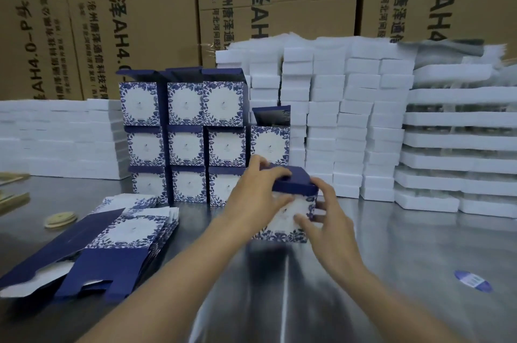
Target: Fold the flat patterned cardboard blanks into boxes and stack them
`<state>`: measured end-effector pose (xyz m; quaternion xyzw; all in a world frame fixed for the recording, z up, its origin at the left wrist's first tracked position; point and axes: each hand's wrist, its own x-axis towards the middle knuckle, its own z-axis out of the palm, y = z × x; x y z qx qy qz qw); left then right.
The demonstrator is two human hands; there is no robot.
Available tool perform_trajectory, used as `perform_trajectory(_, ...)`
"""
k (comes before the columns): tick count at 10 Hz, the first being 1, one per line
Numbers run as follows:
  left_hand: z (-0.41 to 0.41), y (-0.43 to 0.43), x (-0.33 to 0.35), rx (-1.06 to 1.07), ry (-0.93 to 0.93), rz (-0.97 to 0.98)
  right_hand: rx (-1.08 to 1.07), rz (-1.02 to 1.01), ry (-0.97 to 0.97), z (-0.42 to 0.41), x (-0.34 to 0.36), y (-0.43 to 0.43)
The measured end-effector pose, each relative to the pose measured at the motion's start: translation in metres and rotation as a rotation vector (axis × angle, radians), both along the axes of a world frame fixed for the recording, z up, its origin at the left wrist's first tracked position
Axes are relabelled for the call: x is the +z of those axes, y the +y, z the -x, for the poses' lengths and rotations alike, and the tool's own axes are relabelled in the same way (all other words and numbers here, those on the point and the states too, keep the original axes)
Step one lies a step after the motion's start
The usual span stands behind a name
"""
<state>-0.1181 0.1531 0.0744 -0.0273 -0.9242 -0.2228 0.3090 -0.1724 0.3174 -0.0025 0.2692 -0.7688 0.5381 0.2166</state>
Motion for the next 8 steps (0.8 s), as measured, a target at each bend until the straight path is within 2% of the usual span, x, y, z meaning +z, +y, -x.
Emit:
perform_trajectory(1, 0.022, -0.004, 0.056, -0.054, 0.159, 0.007, -0.092, 0.035, 0.164, 0.024, 0.065, -0.005)
perform_trajectory(2, 0.051, -0.011, 0.140, -0.091, 0.320, 0.081, -0.168, 0.068, 0.301, 0.058, 0.150, -0.014)
perform_trajectory(3, 0.081, -0.023, 0.215, -0.041, 0.414, 0.197, -0.241, 0.045, 0.381, 0.092, 0.226, -0.028)
perform_trajectory(4, 0.116, -0.043, 0.257, 0.023, 0.383, 0.288, -0.270, -0.008, 0.393, 0.125, 0.271, -0.045)
perform_trajectory(5, 0.152, -0.066, 0.260, 0.169, 0.333, 0.363, -0.285, -0.121, 0.377, 0.157, 0.273, -0.063)
perform_trajectory(6, 0.189, -0.084, 0.234, 0.331, 0.043, 0.550, -0.199, -0.306, 0.269, 0.188, 0.250, -0.076)
perform_trajectory(7, 0.208, -0.093, 0.209, 0.400, -0.083, 0.645, -0.158, -0.368, 0.183, 0.192, 0.234, -0.073)
perform_trajectory(8, 0.203, -0.097, 0.212, 0.443, 0.083, 0.676, -0.162, -0.195, 0.232, 0.184, 0.235, -0.040)
